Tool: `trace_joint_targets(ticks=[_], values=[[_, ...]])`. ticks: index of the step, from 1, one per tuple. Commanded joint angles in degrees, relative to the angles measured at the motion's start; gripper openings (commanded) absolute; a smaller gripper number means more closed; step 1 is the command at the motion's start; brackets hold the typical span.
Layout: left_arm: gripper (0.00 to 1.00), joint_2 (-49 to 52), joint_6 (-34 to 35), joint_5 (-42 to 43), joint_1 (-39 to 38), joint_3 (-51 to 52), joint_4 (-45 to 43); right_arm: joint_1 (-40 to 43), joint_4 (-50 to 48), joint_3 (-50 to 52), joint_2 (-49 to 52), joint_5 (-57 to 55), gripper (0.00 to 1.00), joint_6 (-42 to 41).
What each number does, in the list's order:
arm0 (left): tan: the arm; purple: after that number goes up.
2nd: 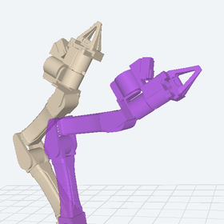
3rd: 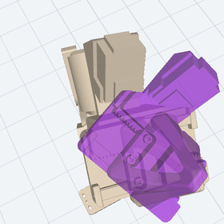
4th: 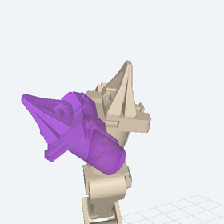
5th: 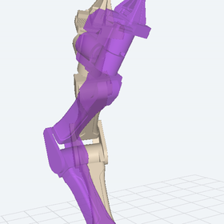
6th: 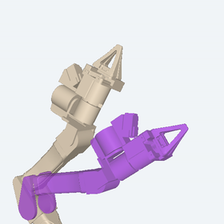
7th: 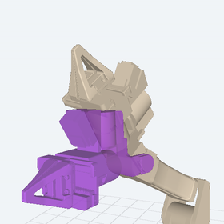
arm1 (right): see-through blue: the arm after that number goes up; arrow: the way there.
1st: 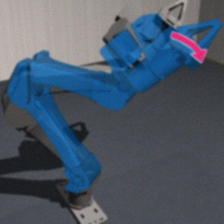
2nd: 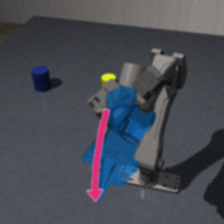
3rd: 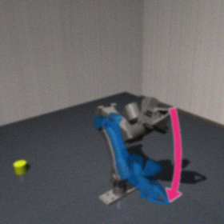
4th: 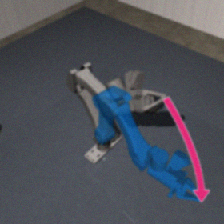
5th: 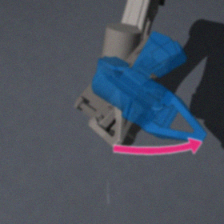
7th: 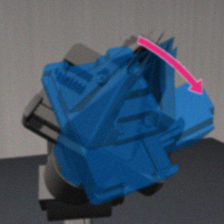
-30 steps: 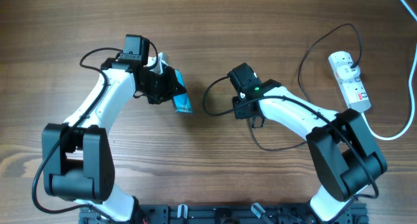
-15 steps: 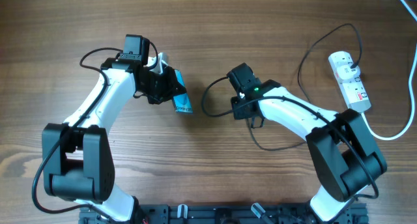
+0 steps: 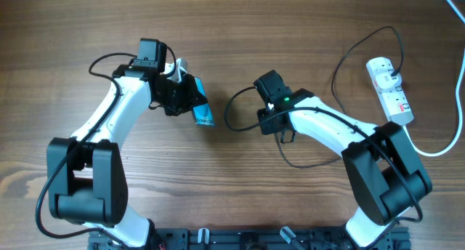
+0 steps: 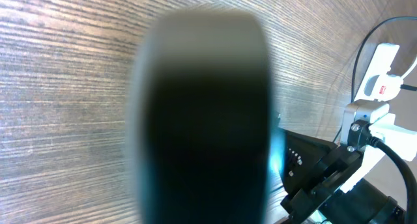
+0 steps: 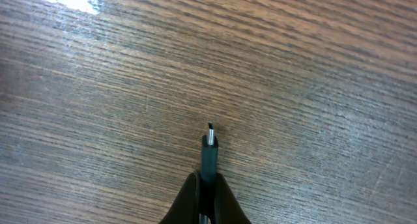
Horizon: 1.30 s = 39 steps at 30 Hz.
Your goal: Plug charger to phone and switch on socket
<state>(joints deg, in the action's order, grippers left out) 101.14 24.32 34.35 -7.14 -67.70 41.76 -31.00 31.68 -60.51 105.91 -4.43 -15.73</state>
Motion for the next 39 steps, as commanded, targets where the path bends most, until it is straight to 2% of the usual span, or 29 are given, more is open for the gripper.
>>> trace_joint_targets(ticks=[1, 2, 6, 9, 18, 23, 27, 30, 36, 39], values=[[0.04, -0.85, 0.11, 0.52, -0.15, 0.26, -0.92, 0.07, 0.37, 1.29, 1.68, 2.89, 0.08, 2.25], [0.04, -0.85, 0.09, 0.52, -0.15, 0.26, -1.07, 0.07, 0.39, 1.29, 1.68, 2.89, 0.04, 2.23], [0.04, -0.94, 0.07, 1.97, -0.15, 0.26, -2.97, 0.24, 0.04, 0.9, 1.29, 4.39, 0.04, 3.98], [0.04, -2.01, -0.11, 5.57, 0.2, 0.26, -6.03, 1.62, 0.76, 0.39, -2.58, 12.9, 0.04, 7.54], [0.04, -14.47, 1.7, 28.33, 5.4, 0.26, -18.88, 8.48, 1.97, 0.42, -25.55, 61.05, 0.04, 18.84], [0.04, -21.59, 7.85, 30.67, 5.27, 0.26, -26.38, 8.48, -2.91, 0.42, -26.97, 77.4, 0.04, 18.99], [0.04, -28.2, 16.24, 30.67, 5.01, 0.26, -31.98, 8.48, -12.28, 0.44, -26.95, 83.45, 0.04, 12.41], [0.04, -31.95, 17.53, 30.77, 5.01, 0.26, -31.98, 8.46, -21.73, 0.44, -26.95, 88.43, 0.04, 5.97], [0.04, -34.18, 28.83, 30.08, 4.94, 0.26, -37.99, 8.46, -37.22, 0.44, -26.95, 89.07, 0.04, -9.7], [0.04, -34.18, 32.26, 26.36, 3.98, 0.26, -38.16, 8.35, -44.13, 0.44, -26.95, 89.22, 0.04, -17.75]])
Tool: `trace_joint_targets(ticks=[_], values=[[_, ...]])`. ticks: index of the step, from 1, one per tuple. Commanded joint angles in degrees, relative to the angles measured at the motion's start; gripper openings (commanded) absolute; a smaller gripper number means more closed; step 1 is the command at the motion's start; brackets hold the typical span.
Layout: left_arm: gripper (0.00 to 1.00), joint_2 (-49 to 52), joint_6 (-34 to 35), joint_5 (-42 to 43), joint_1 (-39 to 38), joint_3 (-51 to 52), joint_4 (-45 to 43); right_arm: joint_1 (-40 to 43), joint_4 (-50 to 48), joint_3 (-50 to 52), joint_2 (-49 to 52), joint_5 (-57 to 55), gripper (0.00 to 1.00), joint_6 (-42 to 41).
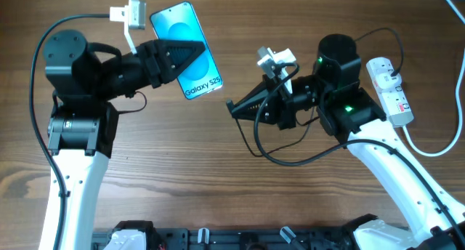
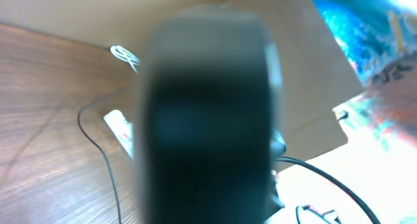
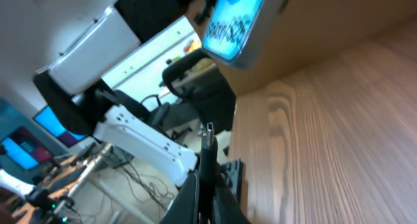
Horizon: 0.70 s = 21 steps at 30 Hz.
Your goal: Plug charger to phone and switch on socket
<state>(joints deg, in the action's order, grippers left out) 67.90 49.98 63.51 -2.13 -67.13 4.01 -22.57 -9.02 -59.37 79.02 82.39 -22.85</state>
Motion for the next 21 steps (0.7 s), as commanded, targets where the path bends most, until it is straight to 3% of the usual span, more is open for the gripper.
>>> trace_joint_targets(ticks=[1, 7, 13, 18, 21], values=[[0.04, -0.81, 8.07, -4.11, -1.7, -0.31, -0.42, -0.13, -4.52, -0.7, -0.07, 2.4, 0.04, -12.15], [0.04, -0.61, 8.96, -7.48, -5.33, -0.31, -0.44, -0.13, -5.77, -0.7, -0.07, 2.67, 0.04, -18.71], [0.04, 1.07, 5.51, -7.61, -6.4, -0.31, 0.24, -0.13, -5.68, -0.59, -0.07, 3.89, 0.04, -19.32], [0.04, 2.82, -3.39, -7.72, -8.68, -0.24, 6.97, -0.13, -5.03, -0.48, -0.07, 5.18, 0.04, -19.32], [0.04, 2.99, -3.85, -7.85, -9.66, -0.24, 6.51, -0.13, -4.57, 0.13, -0.07, 6.43, 0.04, -19.19]])
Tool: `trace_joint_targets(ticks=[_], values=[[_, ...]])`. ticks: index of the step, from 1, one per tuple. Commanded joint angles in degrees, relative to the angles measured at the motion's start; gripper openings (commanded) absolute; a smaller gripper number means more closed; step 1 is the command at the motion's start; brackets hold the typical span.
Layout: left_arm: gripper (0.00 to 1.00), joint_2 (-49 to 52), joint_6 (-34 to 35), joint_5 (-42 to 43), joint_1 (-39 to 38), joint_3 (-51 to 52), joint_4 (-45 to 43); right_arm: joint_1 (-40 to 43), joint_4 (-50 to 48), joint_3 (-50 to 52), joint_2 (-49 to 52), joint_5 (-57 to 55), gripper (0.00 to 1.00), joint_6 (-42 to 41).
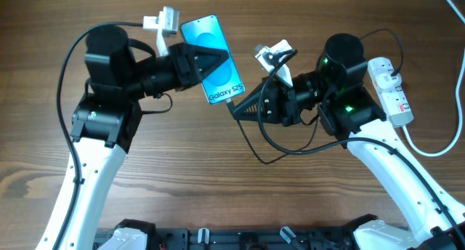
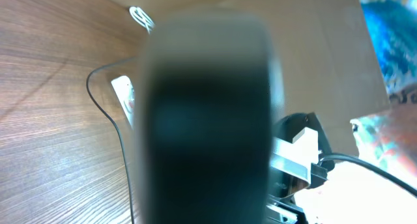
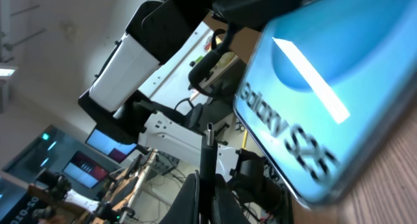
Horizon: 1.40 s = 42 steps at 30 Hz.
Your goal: Plug charger to phone and switch on socket
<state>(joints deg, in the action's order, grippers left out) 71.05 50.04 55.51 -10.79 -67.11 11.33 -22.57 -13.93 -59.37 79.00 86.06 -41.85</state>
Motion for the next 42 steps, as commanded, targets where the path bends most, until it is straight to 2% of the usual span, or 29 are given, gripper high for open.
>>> trace_joint_targets(ticks=[1, 8, 14, 17, 42], values=[[0.04, -0.15, -4.81, 0.31, -1.01, -0.26, -0.61, -0.13, 0.5, 0.37, -0.04, 2.73, 0.04, -0.15], [0.04, -0.07, -8.59, 0.37, -1.01, -0.26, 5.9, -0.13, 0.5, 0.61, -0.04, 2.82, 0.04, -0.07], [0.04, -0.02, -9.46, 0.94, -1.03, -0.26, 6.12, -0.13, 0.5, 0.61, -0.04, 6.27, 0.04, 2.05], [0.04, -0.02, -12.22, 2.82, -1.55, -0.26, 5.73, -0.13, 0.52, 0.63, -0.04, 6.19, 0.04, 1.99], [0.04, 0.0, -12.13, 2.93, -2.01, -0.26, 5.92, -0.13, 2.89, 0.63, 0.02, 4.96, 0.04, 1.38]])
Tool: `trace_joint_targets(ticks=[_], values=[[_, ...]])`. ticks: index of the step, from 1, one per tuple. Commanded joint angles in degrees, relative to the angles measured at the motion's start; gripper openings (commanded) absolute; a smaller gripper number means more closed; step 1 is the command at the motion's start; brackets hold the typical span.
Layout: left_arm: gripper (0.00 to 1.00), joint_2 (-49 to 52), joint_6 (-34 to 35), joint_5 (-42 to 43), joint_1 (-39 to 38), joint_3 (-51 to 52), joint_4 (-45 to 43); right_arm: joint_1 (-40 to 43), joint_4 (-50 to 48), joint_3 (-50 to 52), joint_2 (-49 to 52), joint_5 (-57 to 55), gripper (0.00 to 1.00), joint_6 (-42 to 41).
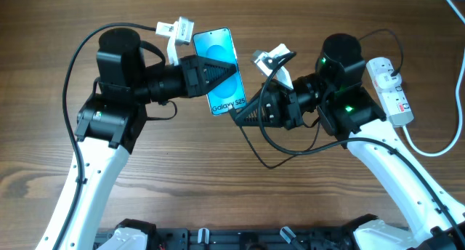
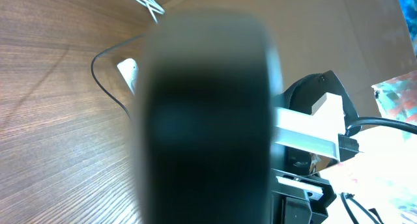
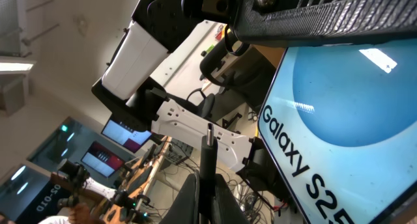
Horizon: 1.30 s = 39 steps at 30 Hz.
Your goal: Plug charger to phone and switch on socket
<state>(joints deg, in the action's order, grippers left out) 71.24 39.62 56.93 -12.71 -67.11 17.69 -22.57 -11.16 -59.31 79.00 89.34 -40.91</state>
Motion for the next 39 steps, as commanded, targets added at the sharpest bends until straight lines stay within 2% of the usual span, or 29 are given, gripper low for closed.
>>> trace_joint_targets(ticks=[1, 8, 12, 16, 21, 26, 31, 39], values=[[0.04, -0.2, -1.7, 1.53, -0.09, -0.26, -0.44, -0.13, 0.11, 0.57, 0.02, 1.75, 0.04, 0.44], [0.04, -0.2, -1.29, 1.51, -0.15, -0.26, -0.44, -0.13, 2.89, 0.57, 0.02, 3.19, 0.04, 4.2], [0.04, -0.2, 5.97, -0.87, 0.24, -0.26, -2.73, -0.13, 9.57, 0.57, 0.02, 3.32, 0.04, 10.05], [0.04, -0.2, 10.71, -1.11, 1.07, -0.26, -5.16, -0.13, 11.28, 0.57, 0.02, 2.38, 0.04, 10.84], [0.04, -0.2, 12.09, -1.29, 1.38, -0.26, -7.89, -0.13, 10.73, 0.57, 0.02, -5.31, 0.04, 6.19], [0.04, -0.2, 11.82, -1.27, 1.38, -0.26, -10.47, -0.11, 9.29, 0.57, 0.02, -6.36, 0.04, 3.23], [0.04, -0.2, 11.85, -0.81, 1.38, -0.26, -13.2, -0.07, 1.7, 0.57, 0.0, -5.11, 0.04, -1.31], [0.04, -0.2, 11.91, 4.15, 4.55, -0.26, -14.51, 0.15, 1.31, 0.57, 0.0, -6.16, 0.04, -2.23]])
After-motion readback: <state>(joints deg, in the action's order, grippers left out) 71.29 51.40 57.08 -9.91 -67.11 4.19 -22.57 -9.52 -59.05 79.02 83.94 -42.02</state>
